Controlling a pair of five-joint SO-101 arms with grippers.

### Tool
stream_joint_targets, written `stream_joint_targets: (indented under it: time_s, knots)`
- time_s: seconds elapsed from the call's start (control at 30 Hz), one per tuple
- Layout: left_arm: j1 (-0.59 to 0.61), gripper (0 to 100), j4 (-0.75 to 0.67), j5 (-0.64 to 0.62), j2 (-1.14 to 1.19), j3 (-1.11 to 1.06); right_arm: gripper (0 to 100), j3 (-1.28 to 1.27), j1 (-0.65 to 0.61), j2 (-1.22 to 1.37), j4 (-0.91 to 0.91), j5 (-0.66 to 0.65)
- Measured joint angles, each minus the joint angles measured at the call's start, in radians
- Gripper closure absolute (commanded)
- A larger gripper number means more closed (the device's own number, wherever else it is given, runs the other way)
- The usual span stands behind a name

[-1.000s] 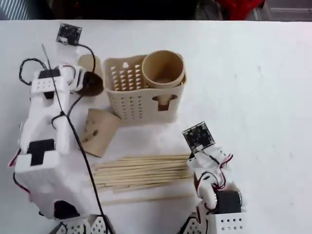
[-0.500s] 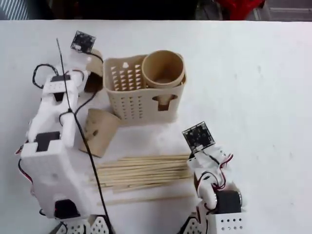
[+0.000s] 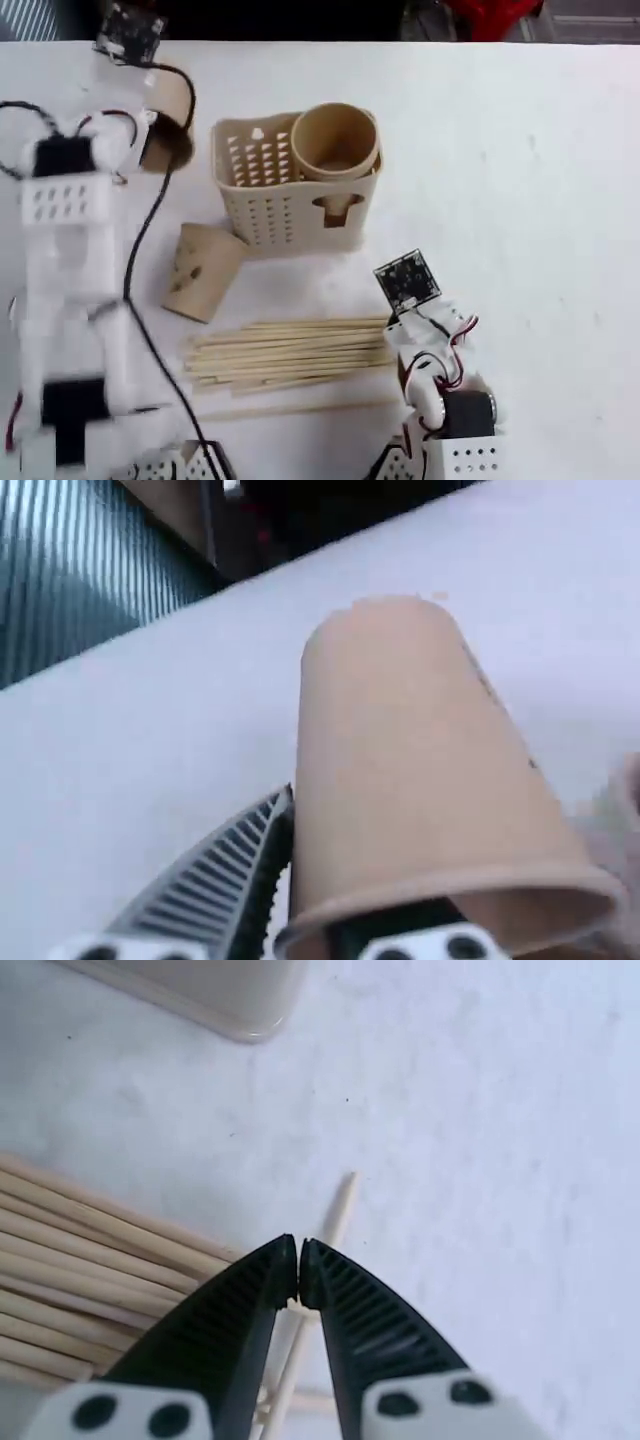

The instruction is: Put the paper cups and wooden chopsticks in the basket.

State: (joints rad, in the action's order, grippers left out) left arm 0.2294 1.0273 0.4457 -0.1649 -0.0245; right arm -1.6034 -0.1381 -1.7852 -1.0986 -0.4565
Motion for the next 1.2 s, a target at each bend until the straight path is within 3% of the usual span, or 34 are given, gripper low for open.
stream_joint_targets:
  time_s: [0.23, 0.37, 0.53, 0.7, 0.93, 1.1, 1.2]
  knots:
    - [-0.23, 98, 0.325, 0.0, -0.385, 0.196, 98.1, 0.0, 0.0, 0.0, 0.0, 0.0]
    - [-0.411, 98, 0.465, -0.072, -0.431, 0.328, 98.1, 0.0, -0.002, 0.0, 0.0, 0.0]
    - [-0.568, 98, 0.499, -0.193, -0.373, 0.364, 98.1, 0.0, 0.0, 0.0, 0.0, 0.0]
    - [-0.597, 98, 0.539, -0.307, -0.118, 0.456, 98.1, 0.0, 0.0, 0.0, 0.0, 0.0]
    - [-0.598, 98, 0.738, -0.341, 0.222, 0.825, 98.1, 0.0, 0.0, 0.0, 0.0, 0.0]
    - [-0.569, 88, 0.758, -0.371, 0.331, 0.936, 98.1, 0.0, 0.0, 0.0, 0.0, 0.0]
    - [-0.554, 88, 0.758, -0.373, 0.336, 0.956, 98.1, 0.0, -0.002, 0.0, 0.0, 0.0]
